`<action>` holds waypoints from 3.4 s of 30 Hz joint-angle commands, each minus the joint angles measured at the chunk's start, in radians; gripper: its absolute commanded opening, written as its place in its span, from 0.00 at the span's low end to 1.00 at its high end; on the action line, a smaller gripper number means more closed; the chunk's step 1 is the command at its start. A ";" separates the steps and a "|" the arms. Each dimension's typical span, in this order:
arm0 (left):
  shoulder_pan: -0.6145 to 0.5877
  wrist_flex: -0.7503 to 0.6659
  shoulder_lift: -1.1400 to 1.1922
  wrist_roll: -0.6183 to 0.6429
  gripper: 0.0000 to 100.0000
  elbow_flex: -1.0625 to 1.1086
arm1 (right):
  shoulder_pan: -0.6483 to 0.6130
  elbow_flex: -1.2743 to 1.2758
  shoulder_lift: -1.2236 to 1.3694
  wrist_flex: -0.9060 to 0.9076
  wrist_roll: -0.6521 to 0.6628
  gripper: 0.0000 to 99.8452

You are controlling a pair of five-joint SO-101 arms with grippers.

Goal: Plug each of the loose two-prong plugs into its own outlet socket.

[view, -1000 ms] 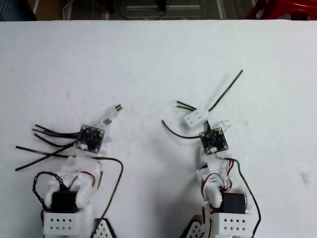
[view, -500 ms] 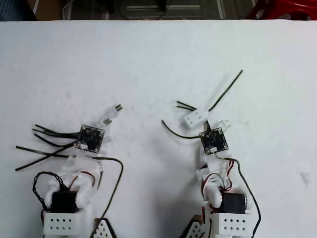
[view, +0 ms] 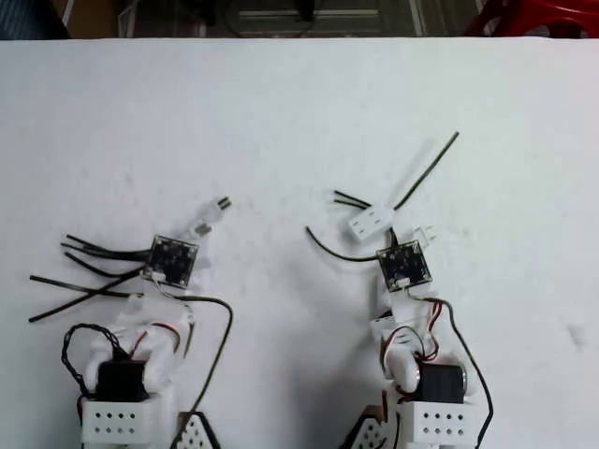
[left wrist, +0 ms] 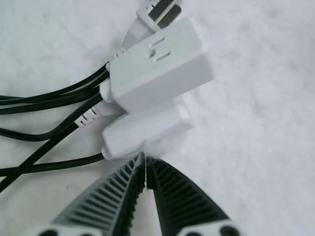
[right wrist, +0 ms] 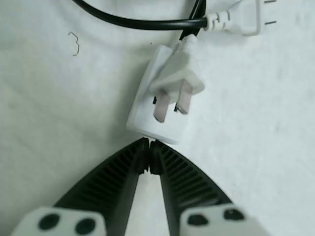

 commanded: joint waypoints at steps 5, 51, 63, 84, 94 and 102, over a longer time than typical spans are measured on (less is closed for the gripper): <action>0.002 0.002 0.007 -0.005 0.03 -0.181 | -0.002 0.011 -0.010 0.002 0.005 0.02; -0.381 -0.161 0.366 0.006 0.14 -0.657 | -0.002 0.011 -0.010 0.002 0.005 0.02; -0.033 0.147 1.316 -0.285 0.27 -1.158 | -0.002 0.011 -0.010 0.002 0.005 0.02; 0.019 -0.127 1.753 -0.514 0.27 -1.198 | -0.002 0.011 -0.010 0.002 0.005 0.02; 0.019 -0.120 1.828 -0.560 0.13 -1.214 | -0.002 0.011 -0.010 0.002 0.005 0.02; 0.022 -0.032 1.828 -0.560 0.03 -1.313 | -0.002 0.011 -0.010 0.002 0.005 0.02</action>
